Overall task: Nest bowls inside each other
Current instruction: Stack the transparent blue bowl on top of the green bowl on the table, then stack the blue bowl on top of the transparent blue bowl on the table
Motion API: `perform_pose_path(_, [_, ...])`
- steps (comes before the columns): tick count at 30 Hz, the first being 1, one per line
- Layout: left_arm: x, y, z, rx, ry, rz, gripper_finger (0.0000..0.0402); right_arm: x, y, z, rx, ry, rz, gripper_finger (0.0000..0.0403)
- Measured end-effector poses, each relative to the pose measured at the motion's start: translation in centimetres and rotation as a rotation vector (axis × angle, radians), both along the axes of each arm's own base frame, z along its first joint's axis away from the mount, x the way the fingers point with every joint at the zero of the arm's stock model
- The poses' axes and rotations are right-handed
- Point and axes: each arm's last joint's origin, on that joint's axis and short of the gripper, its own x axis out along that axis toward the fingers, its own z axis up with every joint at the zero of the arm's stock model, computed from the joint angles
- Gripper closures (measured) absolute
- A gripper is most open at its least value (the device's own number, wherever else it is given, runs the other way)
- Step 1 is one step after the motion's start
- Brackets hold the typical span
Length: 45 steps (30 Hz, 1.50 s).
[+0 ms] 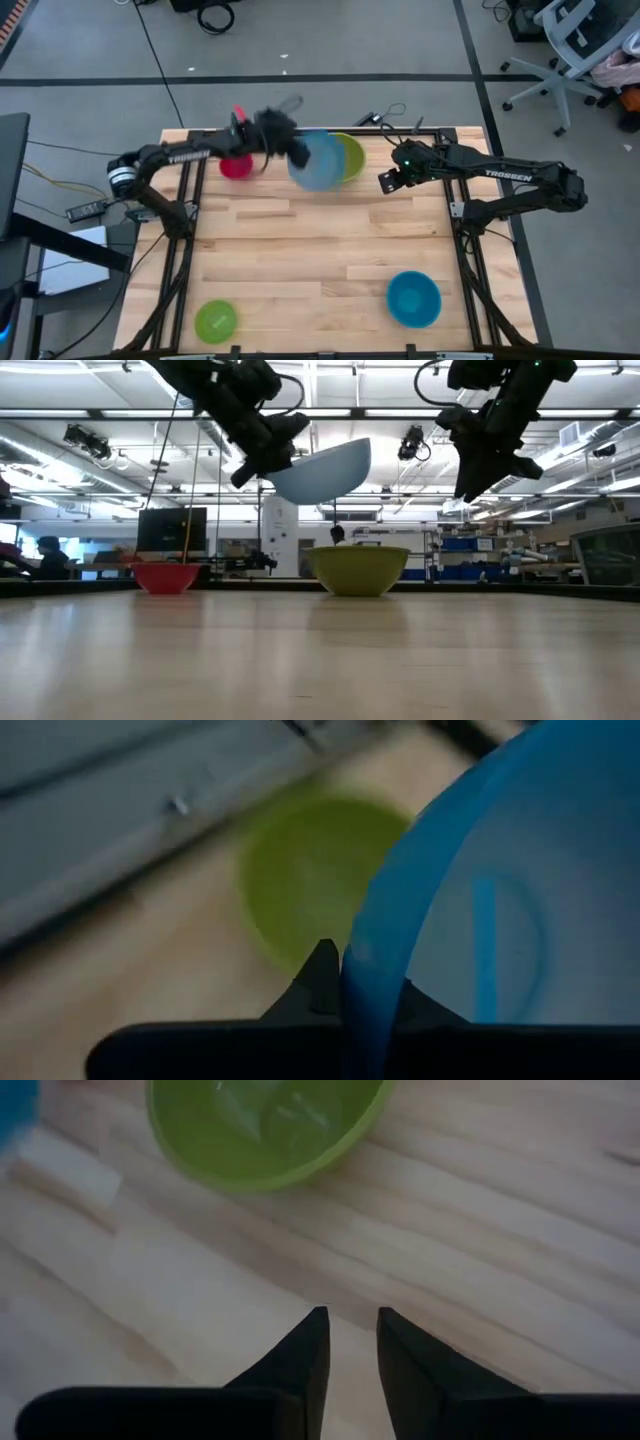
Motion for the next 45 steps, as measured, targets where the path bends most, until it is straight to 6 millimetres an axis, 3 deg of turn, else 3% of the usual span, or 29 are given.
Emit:
perform_pose_path(4, [0.9, 4.7, 0.6, -0.027, -0.05, 0.134, 0.0399, 0.2, -0.2, -0.2, -0.033, 0.014, -0.034, 0.031])
perform_pose_path(7, [2.9, 6.4, 0.0, -0.074, -0.049, 0.098, 0.0399, 0.3, -0.6, -0.4, -0.036, 0.022, -0.069, 0.031])
perform_pose_path(14, [6.8, 6.8, -3.3, -0.167, 0.152, -0.007, 0.0397, -0.2, -0.9, -0.4, -0.045, 0.047, -0.132, 0.0306])
perform_pose_path(20, [7.5, 7.8, -5.6, -0.203, 0.213, 0.021, 0.039, -0.5, -0.7, -0.1, -0.049, 0.031, -0.13, 0.029])
perform_pose_path(23, [7.6, 8.1, -5.8, -0.168, 0.211, 0.053, 0.0359, -0.5, -0.7, 0.0, -0.044, 0.026, -0.126, 0.0277])
perform_pose_path(31, [7.6, 8.1, -5.8, -0.139, 0.227, 0.035, 0.0211, -0.5, -0.2, -0.2, 0.044, 0.024, -0.022, 0.0237])
perform_pose_path(37, [6.9, 8.2, -5.4, -0.144, 0.264, 0.035, 0.015, -0.3, 2.5, -0.5, 0.137, 0.076, 0.229, 0.0232])
perform_pose_path(45, [6.1, 7.0, -3.6, -0.161, 0.264, 0.0, 0.0144, -0.9, 9.6, -0.9, 0.312, 0.192, 0.55, 0.0233])
